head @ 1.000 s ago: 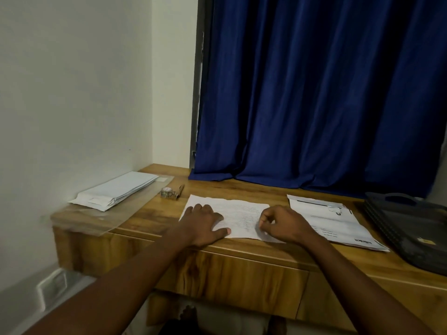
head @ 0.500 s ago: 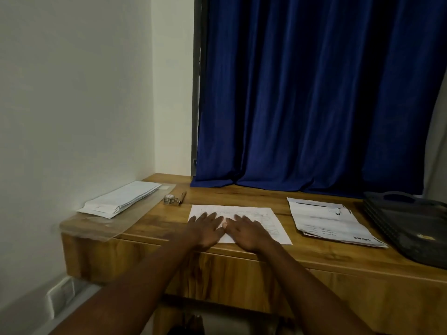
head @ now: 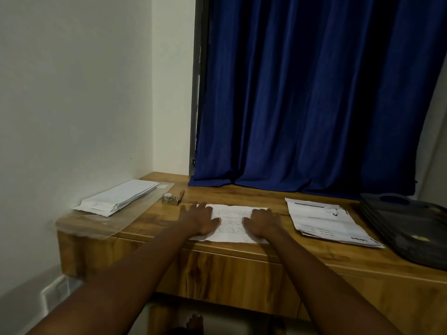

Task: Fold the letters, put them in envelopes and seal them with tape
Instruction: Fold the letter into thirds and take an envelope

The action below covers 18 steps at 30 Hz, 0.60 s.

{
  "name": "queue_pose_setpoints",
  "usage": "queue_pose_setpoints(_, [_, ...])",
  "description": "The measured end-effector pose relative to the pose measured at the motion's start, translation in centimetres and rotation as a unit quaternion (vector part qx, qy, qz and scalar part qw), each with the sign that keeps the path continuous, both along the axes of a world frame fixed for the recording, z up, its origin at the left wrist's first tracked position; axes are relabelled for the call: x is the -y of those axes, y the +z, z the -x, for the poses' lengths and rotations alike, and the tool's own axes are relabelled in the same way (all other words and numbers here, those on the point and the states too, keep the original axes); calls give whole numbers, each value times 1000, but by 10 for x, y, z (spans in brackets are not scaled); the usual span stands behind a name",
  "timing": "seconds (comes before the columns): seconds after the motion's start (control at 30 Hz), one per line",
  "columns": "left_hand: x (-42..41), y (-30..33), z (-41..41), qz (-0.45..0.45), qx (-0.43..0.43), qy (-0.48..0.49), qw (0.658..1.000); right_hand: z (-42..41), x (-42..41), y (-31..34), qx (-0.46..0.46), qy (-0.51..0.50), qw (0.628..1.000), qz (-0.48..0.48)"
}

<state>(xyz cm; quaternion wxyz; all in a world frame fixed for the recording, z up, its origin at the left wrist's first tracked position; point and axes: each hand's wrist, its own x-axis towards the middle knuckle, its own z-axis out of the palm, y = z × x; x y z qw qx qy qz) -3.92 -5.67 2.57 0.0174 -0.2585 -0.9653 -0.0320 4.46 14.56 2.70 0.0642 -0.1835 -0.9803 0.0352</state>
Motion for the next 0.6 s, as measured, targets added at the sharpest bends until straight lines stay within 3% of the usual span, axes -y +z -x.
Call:
queue_pose_setpoints(0.1, [-23,-2,2,-33,-10,-49,998,20,27,4,-76,82,993,29])
queue_pose_setpoints(0.23, [-31,-20,12,-27,29,-67,997,37,39,-15,-16,159,985,70])
queue_pose_setpoints(0.43, [-5,-26,37,-5,39,-55,998,39,-13,-25,39,116,992,42])
queue_pose_setpoints(0.6, [24,-27,44,-23,39,16,999,30,-46,-31,7,48,998,38])
